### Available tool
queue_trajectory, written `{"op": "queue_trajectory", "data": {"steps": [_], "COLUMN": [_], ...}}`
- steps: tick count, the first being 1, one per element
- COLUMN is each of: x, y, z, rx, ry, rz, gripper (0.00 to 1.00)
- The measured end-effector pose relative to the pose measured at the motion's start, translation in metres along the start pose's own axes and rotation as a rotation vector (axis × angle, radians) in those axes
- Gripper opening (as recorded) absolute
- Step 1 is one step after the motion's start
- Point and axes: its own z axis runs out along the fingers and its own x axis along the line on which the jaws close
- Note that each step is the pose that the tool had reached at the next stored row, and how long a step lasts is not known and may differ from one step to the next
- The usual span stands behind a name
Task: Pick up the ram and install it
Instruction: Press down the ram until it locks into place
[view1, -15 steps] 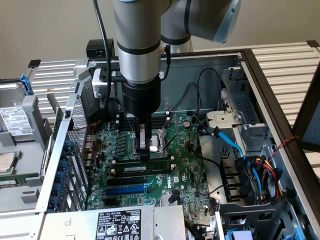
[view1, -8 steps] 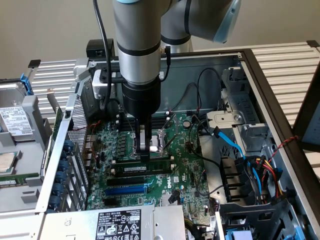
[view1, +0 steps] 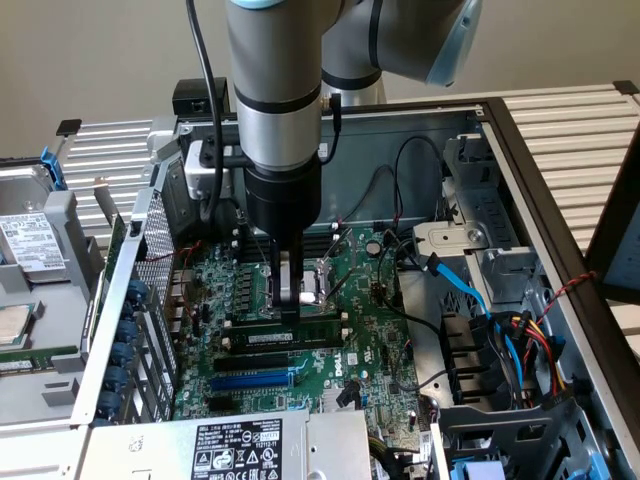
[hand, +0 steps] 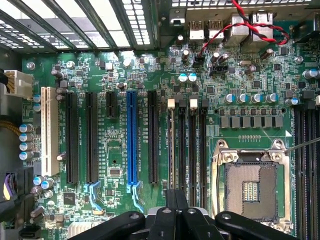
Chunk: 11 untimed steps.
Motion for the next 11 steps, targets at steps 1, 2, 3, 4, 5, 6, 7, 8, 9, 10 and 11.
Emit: {"op": "queue_trajectory", "data": {"steps": [1, 2, 3, 4, 5, 6, 7, 8, 9, 10, 11], "x": [0.0000, 0.0000, 0.0000, 0.0000, 0.0000, 0.0000, 0.0000, 0.0000, 0.0000, 0.0000, -0.0001], "y": [0.0000, 0.0000, 0.0000, 0.0000, 0.0000, 0.0000, 0.0000, 0.0000, 0.0000, 0.0000, 0.0000], "z": [0.0004, 0.0007, 0.0010, 0.0010, 0.0011, 0.0011, 0.0011, 0.0011, 0.0012, 0.0015, 0.0017], "rx": [0.0000, 0.0000, 0.0000, -0.0001, 0.0000, 0.0000, 0.0000, 0.0000, 0.0000, 0.0001, 0.0001], "ry": [0.0000, 0.0000, 0.0001, 0.0001, 0.0000, 0.0000, 0.0000, 0.0000, 0.0000, -0.0001, -0.0001], "rz": [0.000, 0.000, 0.000, 0.000, 0.000, 0.000, 0.000, 0.000, 0.000, 0.000, 0.000], "gripper": [0.11, 0.11, 0.11, 0.11, 0.11, 0.11, 0.11, 0.11, 0.11, 0.11, 0.11]}}
